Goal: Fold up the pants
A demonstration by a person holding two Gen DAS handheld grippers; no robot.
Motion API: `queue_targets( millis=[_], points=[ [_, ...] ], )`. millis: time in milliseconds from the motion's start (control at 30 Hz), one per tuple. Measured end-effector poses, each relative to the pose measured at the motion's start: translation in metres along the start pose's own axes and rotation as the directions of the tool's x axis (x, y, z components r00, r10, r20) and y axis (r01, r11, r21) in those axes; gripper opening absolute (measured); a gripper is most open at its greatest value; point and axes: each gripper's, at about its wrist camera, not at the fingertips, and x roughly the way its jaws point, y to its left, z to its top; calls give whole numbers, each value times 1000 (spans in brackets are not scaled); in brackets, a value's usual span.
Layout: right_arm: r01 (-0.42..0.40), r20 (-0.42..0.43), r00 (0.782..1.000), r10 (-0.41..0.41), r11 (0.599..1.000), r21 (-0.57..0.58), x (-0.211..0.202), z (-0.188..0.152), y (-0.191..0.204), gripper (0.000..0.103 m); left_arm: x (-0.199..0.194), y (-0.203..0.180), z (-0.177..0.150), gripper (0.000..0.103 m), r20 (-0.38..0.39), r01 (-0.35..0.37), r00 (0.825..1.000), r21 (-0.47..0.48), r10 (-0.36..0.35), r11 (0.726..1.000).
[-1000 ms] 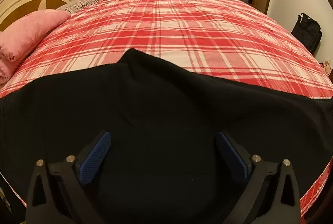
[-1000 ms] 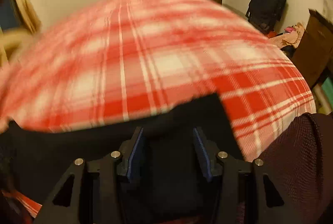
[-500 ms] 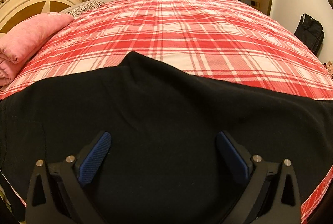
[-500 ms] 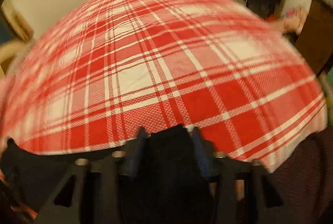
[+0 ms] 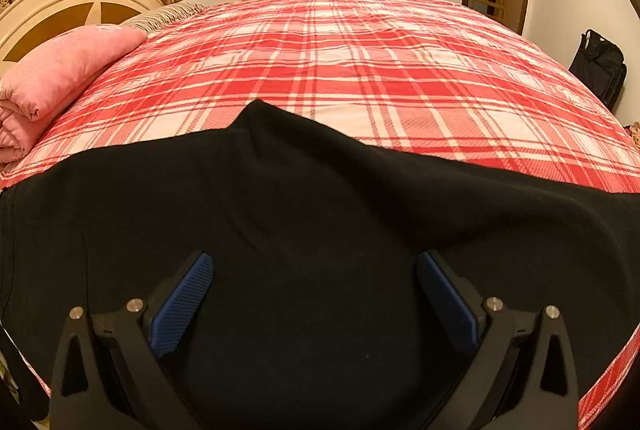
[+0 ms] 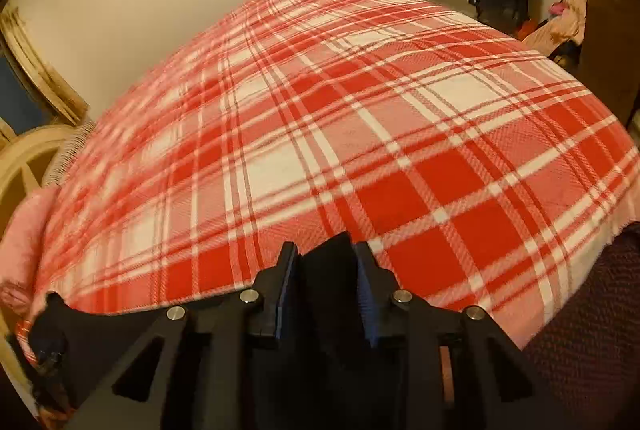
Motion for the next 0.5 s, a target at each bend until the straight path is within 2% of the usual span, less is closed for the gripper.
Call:
queue_targets(
  millis=[67,100,167,200,233,300,367,433,500],
  points=[
    [38,46,998,-40,998,50,-16,7,-10,33,0,0,0,103,0,1,1000,-2,-1,1000],
    [75,99,992,-84,993,92,-32,9,-18,33,0,0,0,103,1,1,1000,-3,-1,1000],
    [159,197,963,-183,979,131,-65,7,-24,33,0,-1,0,103,3,1,1000,-3,-1,1000],
    [190,231,951,-206,978,88,-79,4,-18,33,0,0,0,103,4,2,1000,-3,-2,1000],
    [199,232,951,-203,979,43,-83,1,-11,33,0,0,0,103,5,2,1000,-4,-2,1000],
    [199,173,968,-182,976,-85,-79,-13,12,33,1,-1,0,103,10,1,1000,-6,-1,1000],
    [183,115,979,-166,970,-163,-66,-26,30,33,1,-1,0,103,14,-1,1000,-9,1,1000],
    [223,73,975,-212,951,-213,-46,-44,44,33,1,-1,0,103,15,-4,1000,-10,4,1000],
    [279,30,960,-278,943,-183,-22,-56,46,34,1,-1,1,103,9,-4,1000,-7,4,1000]
  ],
)
